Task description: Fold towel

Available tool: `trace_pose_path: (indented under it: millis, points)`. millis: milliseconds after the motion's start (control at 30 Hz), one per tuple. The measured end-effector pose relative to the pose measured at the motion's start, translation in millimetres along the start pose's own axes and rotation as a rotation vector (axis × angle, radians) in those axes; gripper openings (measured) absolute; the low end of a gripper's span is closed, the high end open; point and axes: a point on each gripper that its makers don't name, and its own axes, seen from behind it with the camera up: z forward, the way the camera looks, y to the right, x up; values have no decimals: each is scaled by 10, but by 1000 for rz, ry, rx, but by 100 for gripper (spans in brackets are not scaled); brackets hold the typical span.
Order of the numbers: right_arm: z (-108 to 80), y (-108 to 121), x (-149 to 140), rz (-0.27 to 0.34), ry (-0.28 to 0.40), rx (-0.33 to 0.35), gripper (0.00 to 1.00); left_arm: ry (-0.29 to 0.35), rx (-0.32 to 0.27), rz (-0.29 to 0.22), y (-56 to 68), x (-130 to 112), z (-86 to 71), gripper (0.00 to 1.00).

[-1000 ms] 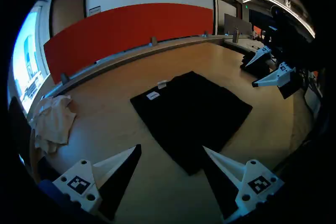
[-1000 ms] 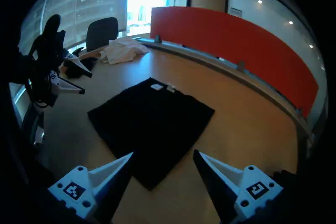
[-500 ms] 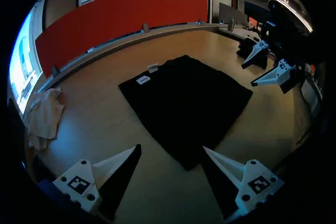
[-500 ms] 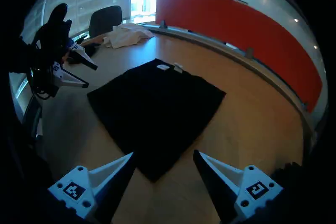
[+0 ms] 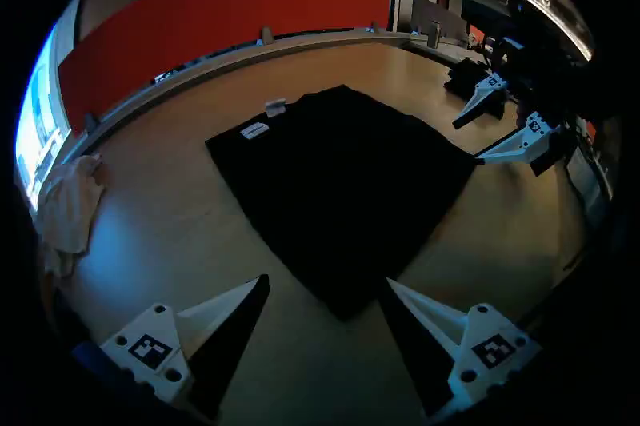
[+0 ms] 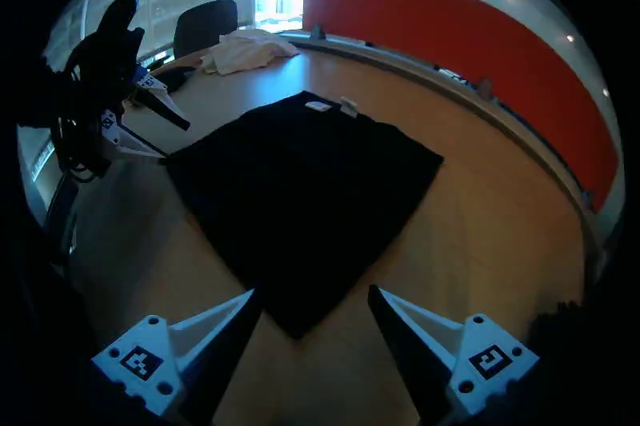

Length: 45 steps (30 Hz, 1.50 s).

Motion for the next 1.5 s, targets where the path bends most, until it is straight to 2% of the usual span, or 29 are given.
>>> trace_pose_path:
  millis: [200, 500, 600, 833, 1000, 1100, 1300, 1367, 1433, 1500]
  points:
    - [30, -23, -40, 0, -9, 8, 99, -14, -16, -8, 52, -45, 43, 97]
    - [68, -51, -125, -14, -34, 24, 90, -38, -38, -7, 179, -137, 88, 97]
    - [80, -57, -141, -16, -36, 27, 86, -39, -30, 3, 179, -145, 93, 97]
    - [89, -106, -146, -15, -34, 41, 75, -42, -22, -8, 154, -141, 101, 95]
    - [86, -145, -148, -12, -31, 49, 66, -47, 7, -7, 117, -143, 114, 84]
    - [85, -151, -148, -9, -30, 50, 64, -50, 15, -7, 117, -142, 114, 80]
    - [77, -163, -156, -5, -29, 51, 54, -54, 17, -9, 148, -138, 112, 71]
    - [75, -161, -156, -3, -29, 50, 48, -57, 17, -11, 156, -139, 110, 67]
    - [76, -159, -154, 1, -29, 48, 39, -60, 19, -14, 160, -140, 110, 56]
    - [79, -156, -151, 5, -29, 46, 32, -62, 21, -16, 161, -141, 110, 52]
